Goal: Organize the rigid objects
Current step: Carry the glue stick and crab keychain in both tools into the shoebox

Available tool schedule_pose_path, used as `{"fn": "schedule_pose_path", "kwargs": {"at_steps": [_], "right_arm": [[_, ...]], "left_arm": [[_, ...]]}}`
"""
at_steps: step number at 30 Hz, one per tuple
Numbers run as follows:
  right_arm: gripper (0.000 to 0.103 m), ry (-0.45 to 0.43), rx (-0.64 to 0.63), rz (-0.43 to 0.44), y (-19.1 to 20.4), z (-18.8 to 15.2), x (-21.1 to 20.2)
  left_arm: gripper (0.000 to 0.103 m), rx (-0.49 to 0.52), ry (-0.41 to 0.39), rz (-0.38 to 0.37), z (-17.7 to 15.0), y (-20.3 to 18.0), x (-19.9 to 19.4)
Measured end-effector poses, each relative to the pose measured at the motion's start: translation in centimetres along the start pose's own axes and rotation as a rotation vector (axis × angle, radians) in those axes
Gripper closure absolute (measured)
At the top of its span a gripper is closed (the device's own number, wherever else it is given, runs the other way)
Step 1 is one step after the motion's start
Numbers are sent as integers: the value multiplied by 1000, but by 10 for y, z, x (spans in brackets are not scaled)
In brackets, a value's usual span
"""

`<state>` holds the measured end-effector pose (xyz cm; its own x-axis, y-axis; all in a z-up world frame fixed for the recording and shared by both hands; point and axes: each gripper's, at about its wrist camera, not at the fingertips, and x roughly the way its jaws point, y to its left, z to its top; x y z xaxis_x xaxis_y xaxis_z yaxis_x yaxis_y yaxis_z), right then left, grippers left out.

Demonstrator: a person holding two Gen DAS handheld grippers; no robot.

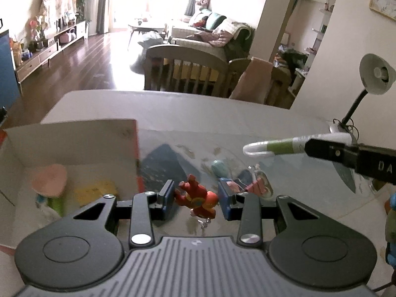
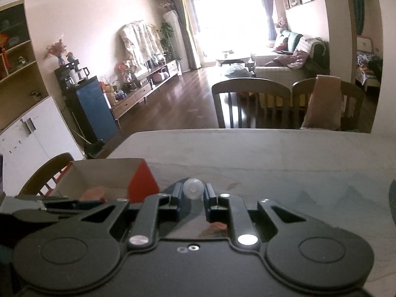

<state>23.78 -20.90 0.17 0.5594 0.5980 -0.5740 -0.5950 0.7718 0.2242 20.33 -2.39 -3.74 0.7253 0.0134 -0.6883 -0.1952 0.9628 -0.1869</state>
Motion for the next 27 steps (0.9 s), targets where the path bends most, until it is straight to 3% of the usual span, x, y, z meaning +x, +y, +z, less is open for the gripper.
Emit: {"fn": "schedule_pose_path", "kwargs": {"at_steps": [19,27], "right_arm": [[88,14,-58,58,117,7,44],[88,69,-69,57,148,-3,81]], "left_arm": [[66,-47,-27,49,22,124,-39],[66,-66,12,98,21,180,-32]]}}
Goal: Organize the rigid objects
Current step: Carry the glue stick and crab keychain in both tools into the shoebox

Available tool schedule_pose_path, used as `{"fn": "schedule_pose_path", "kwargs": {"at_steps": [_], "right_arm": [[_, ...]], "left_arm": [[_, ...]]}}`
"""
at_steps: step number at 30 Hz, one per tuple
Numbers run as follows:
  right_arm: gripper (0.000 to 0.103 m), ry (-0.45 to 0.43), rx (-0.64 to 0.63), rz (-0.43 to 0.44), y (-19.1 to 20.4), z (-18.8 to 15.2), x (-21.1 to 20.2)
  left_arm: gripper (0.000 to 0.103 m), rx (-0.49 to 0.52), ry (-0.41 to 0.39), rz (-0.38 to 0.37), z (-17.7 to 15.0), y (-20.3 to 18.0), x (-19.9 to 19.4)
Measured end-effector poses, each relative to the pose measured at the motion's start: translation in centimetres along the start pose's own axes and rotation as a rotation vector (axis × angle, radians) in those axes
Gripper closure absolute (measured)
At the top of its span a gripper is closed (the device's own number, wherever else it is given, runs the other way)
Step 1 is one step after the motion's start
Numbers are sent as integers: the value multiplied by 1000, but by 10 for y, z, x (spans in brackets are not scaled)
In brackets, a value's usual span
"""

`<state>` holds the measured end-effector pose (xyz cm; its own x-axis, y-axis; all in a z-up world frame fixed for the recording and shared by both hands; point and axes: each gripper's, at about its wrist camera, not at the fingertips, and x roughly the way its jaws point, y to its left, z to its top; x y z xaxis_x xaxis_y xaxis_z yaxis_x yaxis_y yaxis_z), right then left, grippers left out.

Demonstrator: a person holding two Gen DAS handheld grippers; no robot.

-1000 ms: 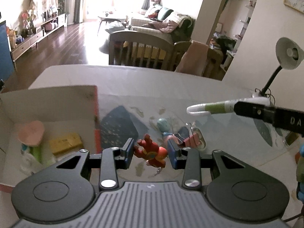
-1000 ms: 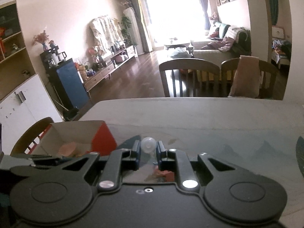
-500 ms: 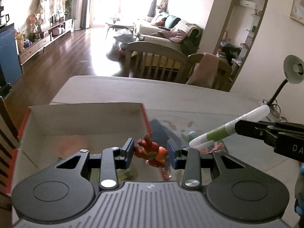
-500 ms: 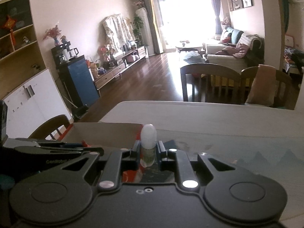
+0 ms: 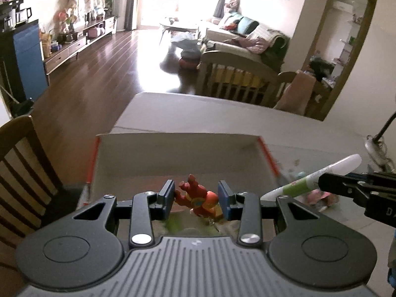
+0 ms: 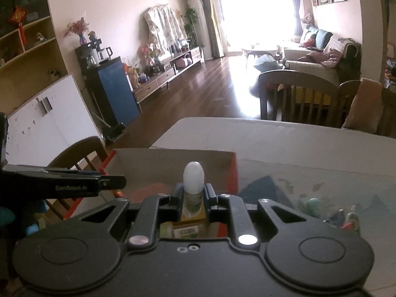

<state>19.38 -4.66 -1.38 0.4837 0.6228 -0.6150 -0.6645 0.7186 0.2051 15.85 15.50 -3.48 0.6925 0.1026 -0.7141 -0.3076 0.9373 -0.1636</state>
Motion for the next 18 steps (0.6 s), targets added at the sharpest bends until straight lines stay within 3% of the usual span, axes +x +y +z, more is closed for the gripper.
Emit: {"fn": "schedule_pose_path", "kwargs": {"at_steps": [7,18], "right_arm": [[87,37,-15,-23,20,-5,36],[87,70,-31,-12,39,-18,74]], "left_arm": [[66,-7,56,37,-8,37,23],[66,61,117,85,-23,53,50]]}}
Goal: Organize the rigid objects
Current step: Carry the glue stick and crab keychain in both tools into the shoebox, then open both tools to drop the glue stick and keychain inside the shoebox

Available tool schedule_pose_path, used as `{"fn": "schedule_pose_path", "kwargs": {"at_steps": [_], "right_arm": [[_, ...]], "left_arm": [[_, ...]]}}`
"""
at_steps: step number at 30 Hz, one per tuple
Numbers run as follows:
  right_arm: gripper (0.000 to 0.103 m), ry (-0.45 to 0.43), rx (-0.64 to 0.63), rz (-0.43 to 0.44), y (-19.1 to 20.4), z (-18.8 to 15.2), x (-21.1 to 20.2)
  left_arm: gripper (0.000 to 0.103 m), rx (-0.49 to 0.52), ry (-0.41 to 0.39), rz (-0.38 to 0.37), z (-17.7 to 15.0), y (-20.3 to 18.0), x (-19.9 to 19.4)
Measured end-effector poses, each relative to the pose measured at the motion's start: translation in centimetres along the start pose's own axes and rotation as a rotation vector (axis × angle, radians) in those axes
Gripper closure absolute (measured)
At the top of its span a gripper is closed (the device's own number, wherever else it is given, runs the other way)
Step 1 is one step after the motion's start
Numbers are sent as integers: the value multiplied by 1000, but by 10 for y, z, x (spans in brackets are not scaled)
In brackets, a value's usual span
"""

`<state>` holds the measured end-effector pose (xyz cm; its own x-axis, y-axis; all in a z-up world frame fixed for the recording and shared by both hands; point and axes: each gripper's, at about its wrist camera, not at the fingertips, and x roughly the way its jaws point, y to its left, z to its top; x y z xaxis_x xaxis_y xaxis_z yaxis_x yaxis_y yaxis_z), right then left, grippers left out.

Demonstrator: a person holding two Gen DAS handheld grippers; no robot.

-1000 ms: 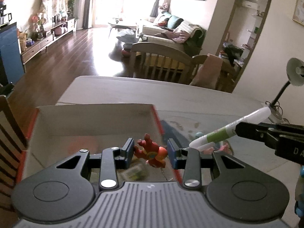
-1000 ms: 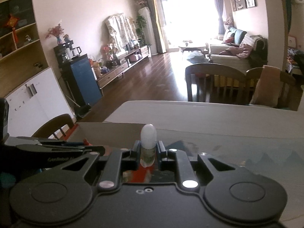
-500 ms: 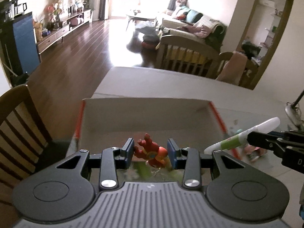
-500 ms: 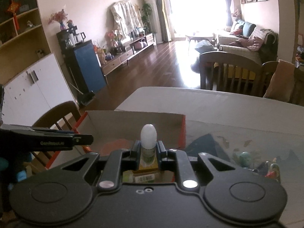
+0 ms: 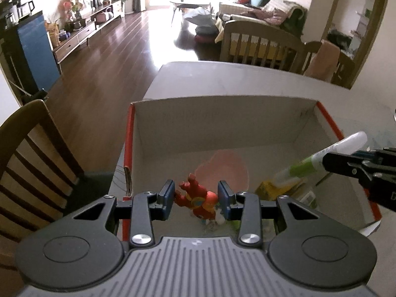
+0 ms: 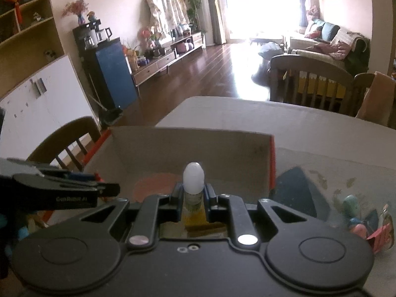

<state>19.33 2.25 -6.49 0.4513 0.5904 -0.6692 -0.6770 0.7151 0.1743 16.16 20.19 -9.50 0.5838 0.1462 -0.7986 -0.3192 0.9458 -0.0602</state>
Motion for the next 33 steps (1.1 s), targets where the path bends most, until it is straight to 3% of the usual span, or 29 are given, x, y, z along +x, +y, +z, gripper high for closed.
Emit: {"fn": "schedule_pose_path", "kwargs": {"at_steps": [9,11,16,26,33], "right_arm": [[87,114,-42,5,9,-22,13],[81,125,-44,4,11,-23,13],[76,152,-33,16,9,-25,9],[61,146,-8,44,7,-27,-6],[57,124,-2,47,11,-26,-16]], "left_arm": [[66,46,48,-41,-4,-10,13],[66,49,65,-51,-5,-10,17],[65,49,105,-57,-9,-11,25],[65,31,122,-51,-19,-9,20],[55,21,102,-47,-16,-7,6]]}}
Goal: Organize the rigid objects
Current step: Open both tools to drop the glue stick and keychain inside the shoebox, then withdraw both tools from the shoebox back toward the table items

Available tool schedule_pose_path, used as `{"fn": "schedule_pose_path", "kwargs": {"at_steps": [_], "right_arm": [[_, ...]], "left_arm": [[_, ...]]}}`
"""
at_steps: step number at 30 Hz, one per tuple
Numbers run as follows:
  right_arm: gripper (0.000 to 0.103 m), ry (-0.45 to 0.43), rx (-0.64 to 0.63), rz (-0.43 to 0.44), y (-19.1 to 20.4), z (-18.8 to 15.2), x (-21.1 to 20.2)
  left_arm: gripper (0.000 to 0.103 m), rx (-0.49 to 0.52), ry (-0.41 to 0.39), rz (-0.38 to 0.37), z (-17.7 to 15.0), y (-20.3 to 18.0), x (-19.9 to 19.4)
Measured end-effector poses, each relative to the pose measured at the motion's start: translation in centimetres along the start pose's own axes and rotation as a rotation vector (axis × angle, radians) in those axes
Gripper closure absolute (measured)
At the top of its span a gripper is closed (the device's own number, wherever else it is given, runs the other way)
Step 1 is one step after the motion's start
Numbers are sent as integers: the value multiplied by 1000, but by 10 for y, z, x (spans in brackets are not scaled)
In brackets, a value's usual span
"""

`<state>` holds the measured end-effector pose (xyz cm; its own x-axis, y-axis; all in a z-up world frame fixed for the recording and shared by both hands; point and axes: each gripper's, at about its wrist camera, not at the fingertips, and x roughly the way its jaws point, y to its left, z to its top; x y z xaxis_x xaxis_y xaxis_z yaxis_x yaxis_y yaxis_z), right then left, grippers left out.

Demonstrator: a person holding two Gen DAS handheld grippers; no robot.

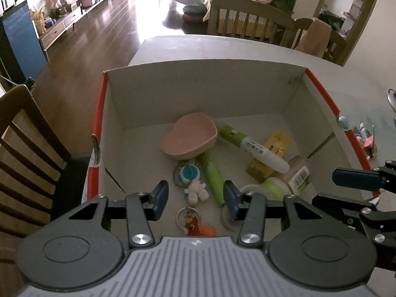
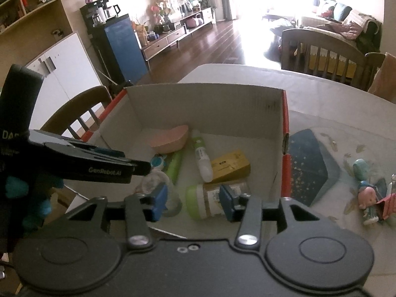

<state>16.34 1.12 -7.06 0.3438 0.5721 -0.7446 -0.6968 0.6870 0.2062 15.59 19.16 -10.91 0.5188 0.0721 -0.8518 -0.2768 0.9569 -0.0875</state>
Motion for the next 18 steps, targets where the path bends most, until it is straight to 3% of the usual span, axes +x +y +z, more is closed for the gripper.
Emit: {"fn": "schedule_pose_path", "kwargs": {"at_steps": [9,12,14,18], "right_arm": [[52,-36,10,-2,-1,0,-18],[48,-49,13,-3,-3,-1,-25],[40,-59,14,-5,-3,-2,-30],[37,-81,9,3,-2,-5,-43]], "left_arm": [[55,0,-37,3,-1,-4,-21],[55,3,-51,5,-1,-7,-30],[55,1,-61,4,-3,-8,-35],[55,0,-84,-4,-4,-13,-47]]}}
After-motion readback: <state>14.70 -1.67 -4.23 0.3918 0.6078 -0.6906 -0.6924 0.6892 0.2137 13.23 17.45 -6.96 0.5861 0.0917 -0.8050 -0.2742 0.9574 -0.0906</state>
